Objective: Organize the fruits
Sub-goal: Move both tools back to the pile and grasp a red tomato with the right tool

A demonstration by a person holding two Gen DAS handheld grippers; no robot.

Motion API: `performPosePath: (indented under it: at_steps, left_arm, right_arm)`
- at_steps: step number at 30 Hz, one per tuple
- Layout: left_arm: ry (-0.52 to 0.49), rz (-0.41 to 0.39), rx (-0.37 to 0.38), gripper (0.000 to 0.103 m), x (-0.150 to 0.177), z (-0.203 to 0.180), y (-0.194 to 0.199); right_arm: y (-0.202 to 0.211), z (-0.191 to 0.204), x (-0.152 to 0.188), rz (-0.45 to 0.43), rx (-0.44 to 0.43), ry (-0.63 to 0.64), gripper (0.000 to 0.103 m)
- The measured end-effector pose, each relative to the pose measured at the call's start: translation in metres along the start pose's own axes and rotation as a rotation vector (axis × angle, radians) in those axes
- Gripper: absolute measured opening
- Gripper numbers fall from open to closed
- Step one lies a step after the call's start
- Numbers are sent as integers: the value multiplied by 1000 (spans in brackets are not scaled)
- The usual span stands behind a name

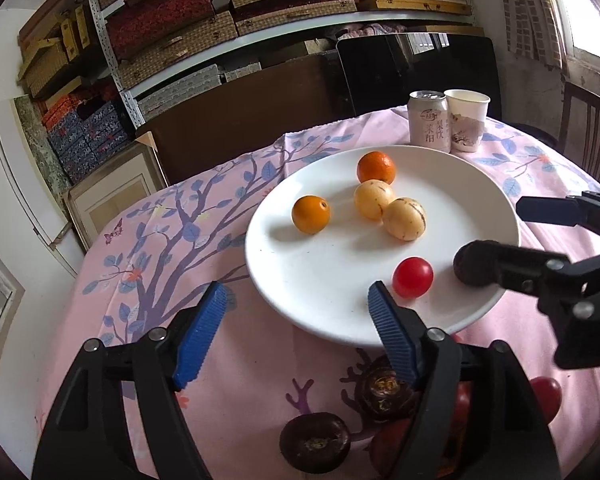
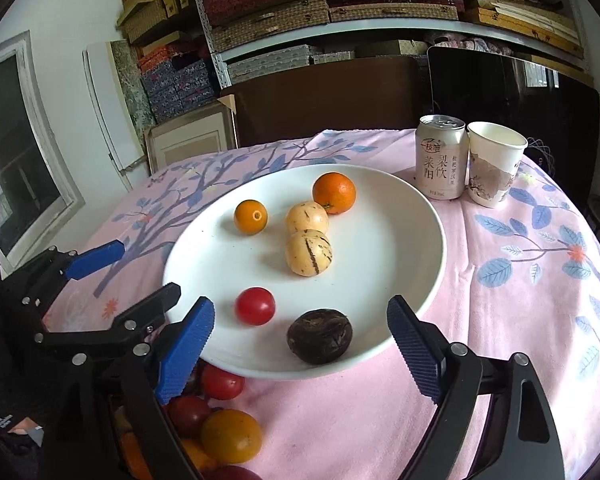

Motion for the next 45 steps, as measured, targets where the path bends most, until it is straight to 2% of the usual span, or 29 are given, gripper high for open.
performPosePath:
  at_steps: [1,3,6,10,12,14,19,22,24,26,30,33,34,36,37,39,42,45]
  left_arm:
    - [4,-4,-11,74,1,4,4]
    - [14,-25,-14,85,1,13,17]
    - [8,-44,-24,87,0,22,35]
    - [20,-44,-5,94,5,30,55]
    - [17,-13,27,95,15,30,60]
    - [-8,24,57,95,30,27,66]
    - [-75,109,105,96,76,18,71]
    - [-91,157,110,96,99,17,69]
    - [-89,176,88,96,112,20,67]
    - [-73,188,98,97,121,23,66]
    - [-46,209,112,97,132,26,64]
    - [-34,232,140,97,137,25,57]
    - [-32,239,141,97,138,24,55]
    - [-36,250,140,99,141,22,50]
    - [-28,243,139,99,141,23,50]
    - [-13,251,149,99,141,25,48]
    - [10,256,157,99,141,26,46]
    - [4,253,151,99,141,25,47]
  right_arm:
    - [5,2,-2,-8,-23,-6,90]
    - [17,8,-7,-42,-39,11,95]
    - [35,19,-12,-96,-43,65,99]
    - [53,38,-9,-53,-108,135,99]
    - [62,51,1,-27,-120,193,99]
    - [72,60,15,-16,-92,248,99]
    - [83,77,58,17,38,393,99]
    - [85,92,81,28,-2,455,99]
    - [82,104,96,81,-55,498,99]
    - [80,117,111,120,-83,549,99]
    - [74,127,135,163,-34,618,98]
    - [73,127,143,184,-65,589,91]
    - [71,126,145,198,-69,571,85]
    - [67,126,150,228,-76,558,65]
    - [67,127,151,213,-53,574,64]
    - [68,129,151,192,-39,593,56]
    - [72,128,150,184,-58,563,38]
    - [73,130,151,187,-61,568,33]
Point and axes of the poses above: each gripper's, at about its wrist camera, not at the fingertips, and y roughly against the way its jaws point, z to its left, x to its underside, the point moved 5 cm from there along -y, roughly the way its jaws point, and after that the axes turned 3 degrees about z, right-handed, at the moved point
